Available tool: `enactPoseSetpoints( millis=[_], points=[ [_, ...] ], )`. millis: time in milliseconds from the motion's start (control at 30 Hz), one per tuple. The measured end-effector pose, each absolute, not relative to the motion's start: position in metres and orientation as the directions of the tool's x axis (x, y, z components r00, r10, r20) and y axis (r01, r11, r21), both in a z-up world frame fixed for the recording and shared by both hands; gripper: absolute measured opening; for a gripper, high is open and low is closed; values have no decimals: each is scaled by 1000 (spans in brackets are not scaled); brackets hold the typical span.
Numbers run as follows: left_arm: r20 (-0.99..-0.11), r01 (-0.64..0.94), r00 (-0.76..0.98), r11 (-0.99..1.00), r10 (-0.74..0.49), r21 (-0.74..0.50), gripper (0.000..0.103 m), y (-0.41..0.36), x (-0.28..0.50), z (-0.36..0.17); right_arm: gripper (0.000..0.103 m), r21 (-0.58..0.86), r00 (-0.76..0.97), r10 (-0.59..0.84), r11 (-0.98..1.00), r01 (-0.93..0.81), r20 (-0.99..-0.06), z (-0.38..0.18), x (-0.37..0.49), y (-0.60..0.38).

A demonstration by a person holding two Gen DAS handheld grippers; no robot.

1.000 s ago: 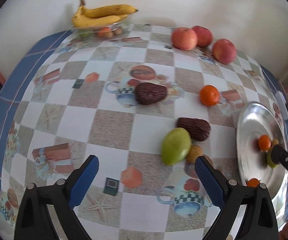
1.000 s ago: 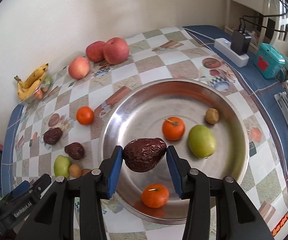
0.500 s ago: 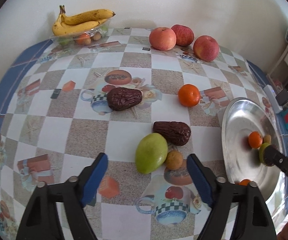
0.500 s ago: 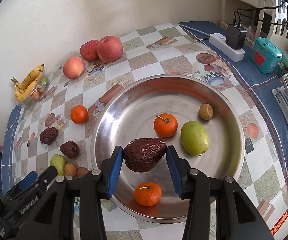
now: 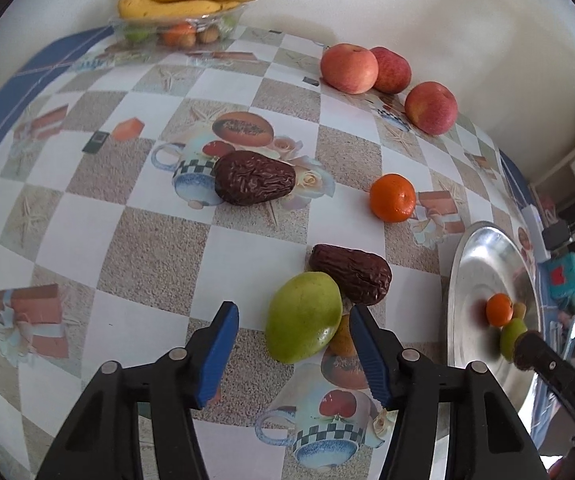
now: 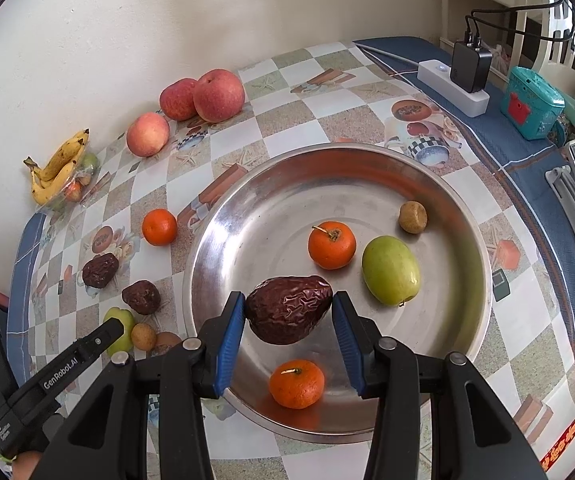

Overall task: Organize fruits
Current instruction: 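Grasp the yellow-green pear with the left tool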

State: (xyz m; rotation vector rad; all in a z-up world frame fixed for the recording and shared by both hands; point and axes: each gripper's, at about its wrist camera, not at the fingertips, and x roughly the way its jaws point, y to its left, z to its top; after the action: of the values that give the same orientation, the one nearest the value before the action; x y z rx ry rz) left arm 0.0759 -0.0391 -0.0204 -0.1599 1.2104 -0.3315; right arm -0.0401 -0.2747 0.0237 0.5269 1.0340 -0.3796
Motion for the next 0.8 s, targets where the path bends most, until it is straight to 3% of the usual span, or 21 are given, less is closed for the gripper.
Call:
enactPoseSetpoints(
  millis=[67,267,400,800],
  points=[
    [-888,158,309,940,-339,-304,56,-38,77,-22,46,233,464,-50,813,533,-884,23,-40,-275],
    [-884,158,302,933,-358,-324,54,-40,82,-26,46,237,460,-45,810,536,-887,22,-40,-275],
    [-876,169,290,922,-385,-349,43,-43,81,-26,46,240,460,-43,807,539,-887,21,-40,-276],
    [-850,170,309,904,-426,-392,42,-38,78,-8,46,237,454,-49,799,552,-890,19,-39,-278]
  ],
)
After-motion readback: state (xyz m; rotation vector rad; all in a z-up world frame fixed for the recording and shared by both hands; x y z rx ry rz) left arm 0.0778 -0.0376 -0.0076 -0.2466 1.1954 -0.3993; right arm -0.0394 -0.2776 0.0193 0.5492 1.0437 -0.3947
